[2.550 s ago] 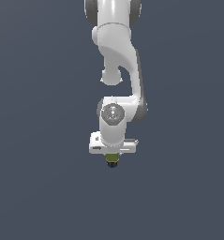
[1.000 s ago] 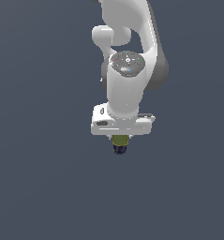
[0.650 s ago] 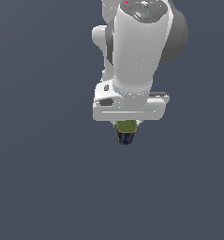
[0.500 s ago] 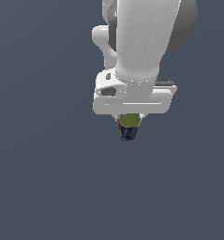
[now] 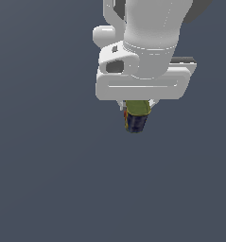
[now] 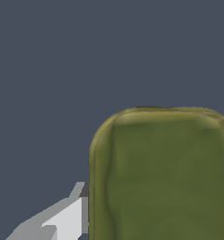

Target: Pick up the object and move it to a goal position.

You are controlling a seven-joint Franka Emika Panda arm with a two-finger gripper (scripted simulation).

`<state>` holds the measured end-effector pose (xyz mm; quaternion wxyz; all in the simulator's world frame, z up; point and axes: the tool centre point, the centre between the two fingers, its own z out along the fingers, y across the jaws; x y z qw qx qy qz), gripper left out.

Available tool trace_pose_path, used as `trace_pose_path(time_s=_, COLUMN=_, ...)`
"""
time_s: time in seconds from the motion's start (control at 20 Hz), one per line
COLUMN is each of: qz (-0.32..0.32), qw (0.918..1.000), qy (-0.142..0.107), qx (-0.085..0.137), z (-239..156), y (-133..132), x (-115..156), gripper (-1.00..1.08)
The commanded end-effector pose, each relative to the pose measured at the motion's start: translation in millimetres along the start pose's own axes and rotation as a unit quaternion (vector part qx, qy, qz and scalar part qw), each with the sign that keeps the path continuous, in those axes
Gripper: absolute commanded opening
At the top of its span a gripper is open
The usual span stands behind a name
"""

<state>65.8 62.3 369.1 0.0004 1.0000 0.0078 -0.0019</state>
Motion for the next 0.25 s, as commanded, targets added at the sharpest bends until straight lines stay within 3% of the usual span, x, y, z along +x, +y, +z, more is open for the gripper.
trace_pose_path(time_s=0.0, qz=0.0, qw=1.0, qy=0.002, qx=0.0, z=-8.7, y=-1.0, x=0.7, gripper=-1.0)
trace_pose_path(time_s=0.2, qz=0.0, qw=1.0, qy=0.002, qx=0.0, z=-11.6, y=-1.6, x=1.1, gripper=-1.0)
